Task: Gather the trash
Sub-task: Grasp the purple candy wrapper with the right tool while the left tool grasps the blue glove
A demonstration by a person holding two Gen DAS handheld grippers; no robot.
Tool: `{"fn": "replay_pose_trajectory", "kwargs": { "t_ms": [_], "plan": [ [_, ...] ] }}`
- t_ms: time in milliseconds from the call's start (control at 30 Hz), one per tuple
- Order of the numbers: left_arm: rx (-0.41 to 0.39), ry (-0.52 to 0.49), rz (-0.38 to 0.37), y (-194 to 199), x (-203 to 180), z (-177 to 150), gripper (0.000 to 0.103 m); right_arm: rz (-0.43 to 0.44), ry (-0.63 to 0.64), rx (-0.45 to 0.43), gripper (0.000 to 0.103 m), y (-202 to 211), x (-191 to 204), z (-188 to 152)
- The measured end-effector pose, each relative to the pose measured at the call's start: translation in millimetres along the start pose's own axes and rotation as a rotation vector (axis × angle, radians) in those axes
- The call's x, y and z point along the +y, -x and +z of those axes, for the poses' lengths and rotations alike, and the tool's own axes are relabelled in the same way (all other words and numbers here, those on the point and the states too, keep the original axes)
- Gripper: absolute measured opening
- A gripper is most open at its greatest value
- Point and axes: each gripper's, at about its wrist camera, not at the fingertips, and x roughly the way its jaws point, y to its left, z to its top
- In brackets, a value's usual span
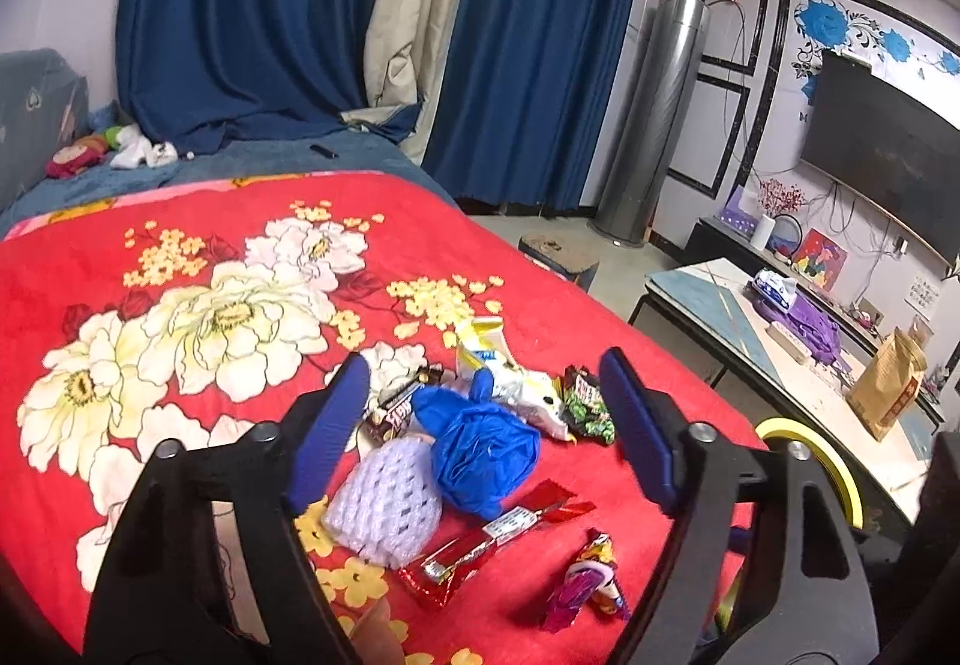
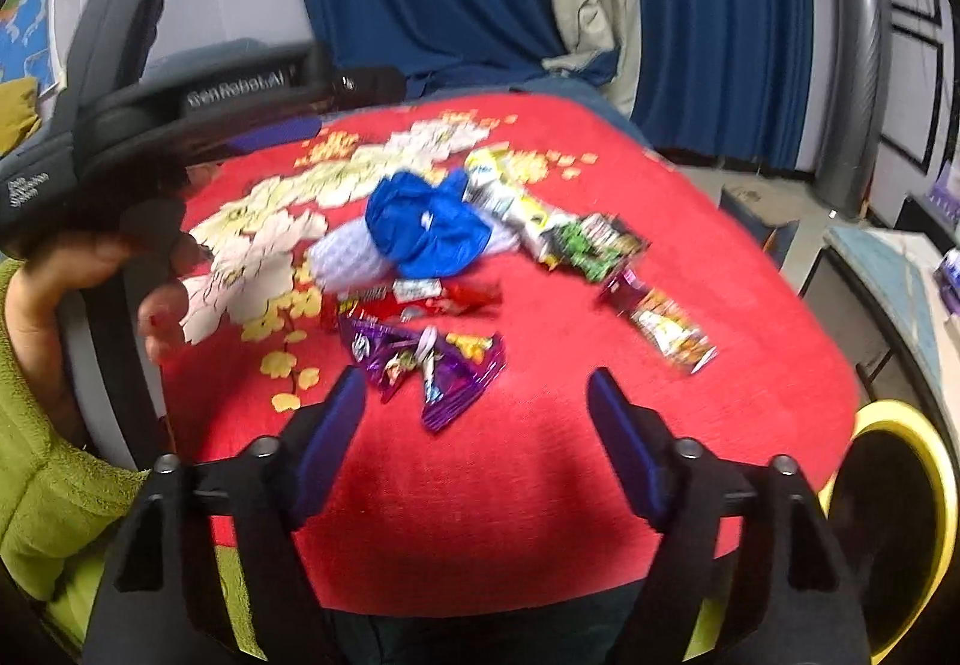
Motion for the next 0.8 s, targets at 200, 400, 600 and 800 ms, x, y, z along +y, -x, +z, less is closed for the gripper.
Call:
{"fn": "replay_pose_trajectory", "kwargs": {
  "t_ms": [200, 400, 600, 800],
  "plan": [
    [0.036, 0.014, -0.001, -6, 9, -6, 0.065, 0.040, -0.016, 0.072, 0.049, -25, 3, -2],
    [0.094, 0.015, -0.010, -17, 13, -16, 0.064, 0.045, 0.000, 0.106, 0.026, -42, 9, -3],
    [0.131, 0.006, -0.023, -26, 11, -23, 0.064, 0.042, 0.002, 0.118, 0.013, -44, 7, -8],
    [0.148, -0.006, -0.025, -30, 7, -29, 0.057, 0.050, -0.043, 0.104, 0.012, -35, 0, -9]
  ]
}}
